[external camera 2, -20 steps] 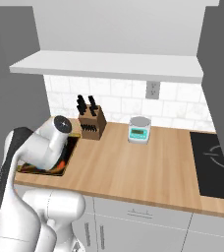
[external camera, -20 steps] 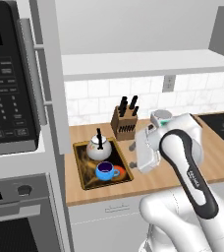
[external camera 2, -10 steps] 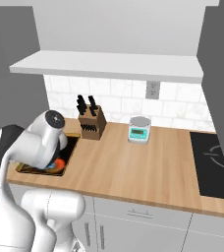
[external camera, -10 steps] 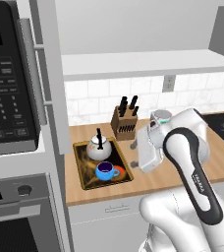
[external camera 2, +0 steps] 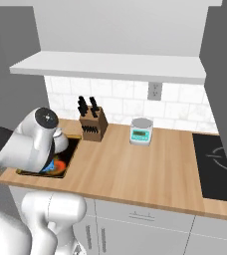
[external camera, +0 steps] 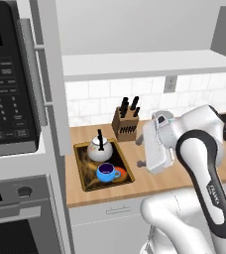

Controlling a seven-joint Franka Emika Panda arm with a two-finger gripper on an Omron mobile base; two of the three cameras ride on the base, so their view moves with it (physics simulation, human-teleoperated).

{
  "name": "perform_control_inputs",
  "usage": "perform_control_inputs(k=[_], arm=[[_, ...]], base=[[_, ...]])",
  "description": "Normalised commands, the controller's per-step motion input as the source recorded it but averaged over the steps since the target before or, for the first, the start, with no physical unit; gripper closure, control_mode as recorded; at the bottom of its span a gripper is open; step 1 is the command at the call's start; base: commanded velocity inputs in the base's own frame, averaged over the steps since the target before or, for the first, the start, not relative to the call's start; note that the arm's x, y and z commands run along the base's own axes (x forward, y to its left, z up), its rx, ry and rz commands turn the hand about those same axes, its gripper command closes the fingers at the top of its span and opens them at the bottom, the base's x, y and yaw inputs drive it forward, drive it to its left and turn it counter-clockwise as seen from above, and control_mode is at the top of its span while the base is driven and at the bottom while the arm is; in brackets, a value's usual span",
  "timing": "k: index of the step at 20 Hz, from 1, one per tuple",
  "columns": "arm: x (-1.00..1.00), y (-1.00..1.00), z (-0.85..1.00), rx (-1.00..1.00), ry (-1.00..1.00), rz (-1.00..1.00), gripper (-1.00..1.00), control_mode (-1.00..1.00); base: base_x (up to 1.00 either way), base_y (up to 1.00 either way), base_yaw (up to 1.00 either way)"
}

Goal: Pick the kettle from the counter and place it on the tray. Then pick the mug from the cabinet and place it on the tray. Then close the cabinet doors.

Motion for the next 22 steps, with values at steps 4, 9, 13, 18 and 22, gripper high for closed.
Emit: perform_control_inputs(k=[4, 9, 13, 18, 22], arm=[[-0.31, 0.0, 0.31, 0.0, -0.15, 0.02, -1.0, -1.0], [-0.28, 0.09, 0.34, 0.0, -0.13, 0.02, -1.0, -1.0], [-0.25, 0.13, 0.32, 0.0, -0.1, 0.04, -1.0, -1.0], [-0.34, 0.07, 0.26, 0.0, -0.17, 0.09, -1.0, -1.0], [-0.37, 0.19, 0.28, 0.0, -0.3, 0.15, -1.0, -1.0]], base=[[0.0, 0.0, 0.0], [0.0, 0.0, 0.0], [0.0, 0.0, 0.0], [0.0, 0.0, 0.0], [0.0, 0.0, 0.0]])
